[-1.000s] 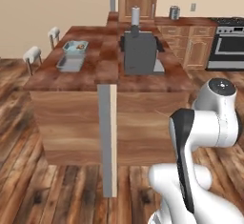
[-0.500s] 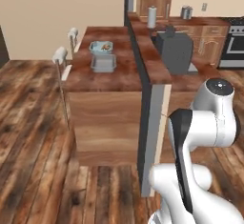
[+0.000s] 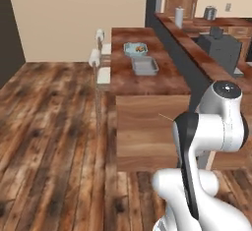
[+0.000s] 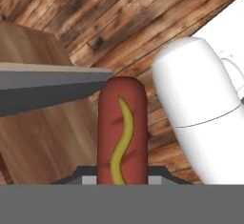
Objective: Place the cold items (carrot and peach) from the fridge in one tupperware on the dining counter. Place the warm items (kebab skewer and hot dog) in the stove area in another tupperware.
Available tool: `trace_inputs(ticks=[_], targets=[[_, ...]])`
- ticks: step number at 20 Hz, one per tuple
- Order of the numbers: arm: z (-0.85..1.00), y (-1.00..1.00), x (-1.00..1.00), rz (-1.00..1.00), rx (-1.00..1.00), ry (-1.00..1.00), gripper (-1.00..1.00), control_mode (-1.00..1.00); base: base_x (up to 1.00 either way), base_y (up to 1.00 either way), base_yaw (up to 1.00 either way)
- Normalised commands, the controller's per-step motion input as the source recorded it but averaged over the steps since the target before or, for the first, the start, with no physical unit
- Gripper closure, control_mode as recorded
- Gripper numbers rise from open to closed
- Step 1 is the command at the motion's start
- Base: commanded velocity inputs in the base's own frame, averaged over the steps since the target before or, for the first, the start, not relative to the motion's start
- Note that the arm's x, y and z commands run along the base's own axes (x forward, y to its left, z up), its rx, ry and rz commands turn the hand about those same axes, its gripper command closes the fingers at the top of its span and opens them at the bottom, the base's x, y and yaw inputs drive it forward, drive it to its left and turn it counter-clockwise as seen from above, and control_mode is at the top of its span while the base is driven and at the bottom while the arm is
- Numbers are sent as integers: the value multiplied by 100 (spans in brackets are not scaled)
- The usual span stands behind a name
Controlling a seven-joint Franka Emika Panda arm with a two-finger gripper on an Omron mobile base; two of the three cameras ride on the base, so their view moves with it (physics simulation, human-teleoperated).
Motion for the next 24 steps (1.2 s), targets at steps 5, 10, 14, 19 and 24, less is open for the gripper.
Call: trace_inputs(ticks=[5,10,14,19,24], targets=[[0,0,0,0,0,0,100,100,56,98,-17],[0,0,0,0,0,0,100,100,77,73,-29],[0,0,0,0,0,0,100,100,88,8,-12],[0,0,0,0,0,0,100,100,68,-7,-3],[0,0,0,0,0,0,100,100,25,34,-21]])
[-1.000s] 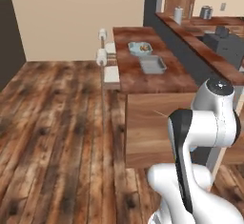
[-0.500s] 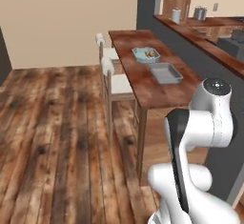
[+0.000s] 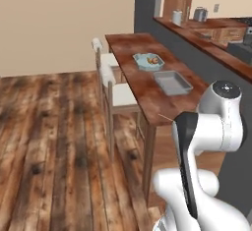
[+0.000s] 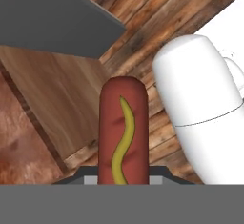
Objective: Place the cold items (carrot and peach) from the fridge in one tupperware on the dining counter. Place the warm items (kebab skewer and hot dog) in the stove area in another tupperware.
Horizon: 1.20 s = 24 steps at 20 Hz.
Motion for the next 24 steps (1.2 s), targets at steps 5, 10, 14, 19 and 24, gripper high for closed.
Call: trace_inputs(ticks=[5,10,14,19,24], targets=[[0,0,0,0,0,0,100,100,0,76,-34],[0,0,0,0,0,0,100,100,18,86,-32],[0,0,0,0,0,0,100,100,51,51,-20],[0,0,0,0,0,0,100,100,65,14,-5],[0,0,0,0,0,0,100,100,29,35,0]])
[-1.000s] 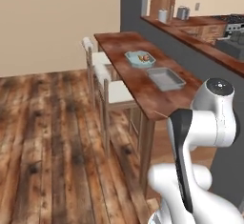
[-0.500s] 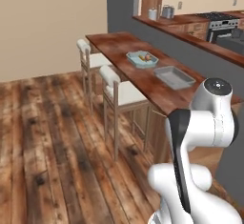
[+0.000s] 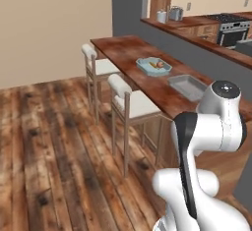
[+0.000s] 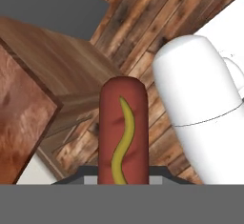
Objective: Place the cold items (carrot and peach) from the fridge in one tupperware on the dining counter. Place the warm items (kebab skewer and hot dog) in the stove area in another tupperware.
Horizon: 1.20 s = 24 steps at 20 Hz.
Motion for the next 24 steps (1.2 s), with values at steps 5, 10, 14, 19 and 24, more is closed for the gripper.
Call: trace_inputs(ticks=[5,10,14,19,24], targets=[[0,0,0,0,0,0,100,100,13,50,-3],[0,0,0,0,0,0,100,100,58,21,-1],[0,0,0,0,0,0,100,100,66,1,0],[0,0,0,0,0,0,100,100,63,0,0],[0,0,0,0,0,0,100,100,62,-6,0]])
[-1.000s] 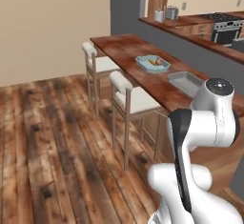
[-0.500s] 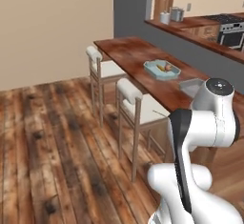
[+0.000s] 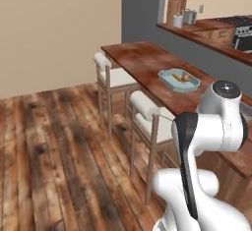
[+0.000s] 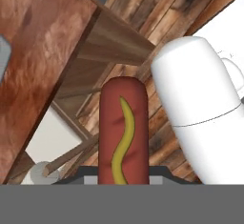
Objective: Place the cold items (carrot and peach) from the fridge in one tupperware on the dining counter. Place the warm items (kebab skewer and hot dog) in the stove area in another tupperware.
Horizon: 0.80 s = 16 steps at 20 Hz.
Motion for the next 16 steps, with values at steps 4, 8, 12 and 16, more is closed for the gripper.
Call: trace_inputs(ticks=[4,8,12,16], targets=[[0,0,0,0,0,0,100,100,62,-18,0],[0,0,0,0,0,0,100,100,63,-34,0],[0,0,0,0,0,0,100,100,54,-55,0],[0,0,0,0,0,0,100,100,47,-32,0]])
